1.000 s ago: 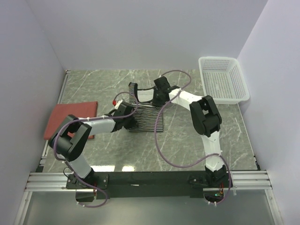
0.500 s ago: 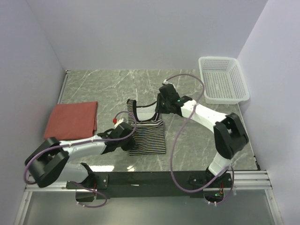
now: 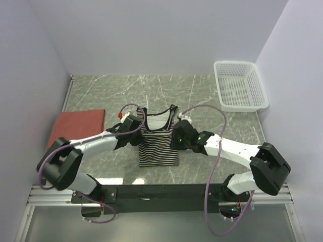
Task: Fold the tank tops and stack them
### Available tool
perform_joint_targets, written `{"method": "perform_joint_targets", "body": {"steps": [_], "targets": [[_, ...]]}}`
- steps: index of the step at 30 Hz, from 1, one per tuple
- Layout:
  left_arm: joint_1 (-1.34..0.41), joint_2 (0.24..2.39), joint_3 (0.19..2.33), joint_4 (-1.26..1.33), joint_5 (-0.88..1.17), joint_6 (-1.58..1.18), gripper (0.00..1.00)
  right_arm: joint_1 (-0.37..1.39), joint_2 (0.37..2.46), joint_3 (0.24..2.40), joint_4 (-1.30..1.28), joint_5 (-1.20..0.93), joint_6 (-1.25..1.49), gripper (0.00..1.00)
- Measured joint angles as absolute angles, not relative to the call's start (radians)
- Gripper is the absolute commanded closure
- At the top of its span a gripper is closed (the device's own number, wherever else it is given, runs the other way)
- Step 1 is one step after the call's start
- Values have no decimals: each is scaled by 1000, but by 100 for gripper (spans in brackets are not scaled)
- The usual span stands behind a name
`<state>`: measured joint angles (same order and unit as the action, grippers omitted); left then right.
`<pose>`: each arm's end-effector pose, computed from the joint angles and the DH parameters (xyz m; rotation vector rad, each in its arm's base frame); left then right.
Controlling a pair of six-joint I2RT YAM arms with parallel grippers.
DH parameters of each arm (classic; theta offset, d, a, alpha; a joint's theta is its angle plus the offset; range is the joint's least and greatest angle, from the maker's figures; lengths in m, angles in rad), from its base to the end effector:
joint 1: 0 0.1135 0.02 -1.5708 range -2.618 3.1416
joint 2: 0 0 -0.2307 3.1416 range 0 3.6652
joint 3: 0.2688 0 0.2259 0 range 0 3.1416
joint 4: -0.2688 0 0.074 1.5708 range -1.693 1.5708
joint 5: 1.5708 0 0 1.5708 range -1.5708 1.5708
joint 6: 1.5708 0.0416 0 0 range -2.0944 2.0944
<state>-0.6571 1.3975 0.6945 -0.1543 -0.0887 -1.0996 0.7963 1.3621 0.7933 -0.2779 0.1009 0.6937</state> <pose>0.2087 -0.1563 0.1584 -0.5990 2.4714 -0.6573 0.1879 0.1861 0.1860 -0.0801 2.4883 0.5468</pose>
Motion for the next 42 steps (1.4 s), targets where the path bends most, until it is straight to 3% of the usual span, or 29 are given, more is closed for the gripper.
{"method": "perform_joint_targets", "body": {"steps": [5,11,18,22,26,31,37,42], "targets": [[-570,1542,728,-132,-85,-1060,96,871,1390,668,-217,65,760,67],[-504,1612,797,-109,-63,-1025,92,889,1402,593,-112,46,823,67],[-498,1579,815,-120,4,-957,76,875,1300,593,-198,73,828,60],[-513,1488,838,-157,28,-921,67,751,1203,655,-241,86,795,60],[-535,1478,948,-159,46,-902,73,548,1226,753,-239,94,756,66],[-542,1723,1194,-55,113,-903,89,384,1453,947,-191,74,711,78],[-543,2086,1437,9,213,-906,92,311,1742,1108,-159,14,699,86],[-543,2238,1536,28,272,-913,92,301,1882,1171,-152,-24,698,87]]}}
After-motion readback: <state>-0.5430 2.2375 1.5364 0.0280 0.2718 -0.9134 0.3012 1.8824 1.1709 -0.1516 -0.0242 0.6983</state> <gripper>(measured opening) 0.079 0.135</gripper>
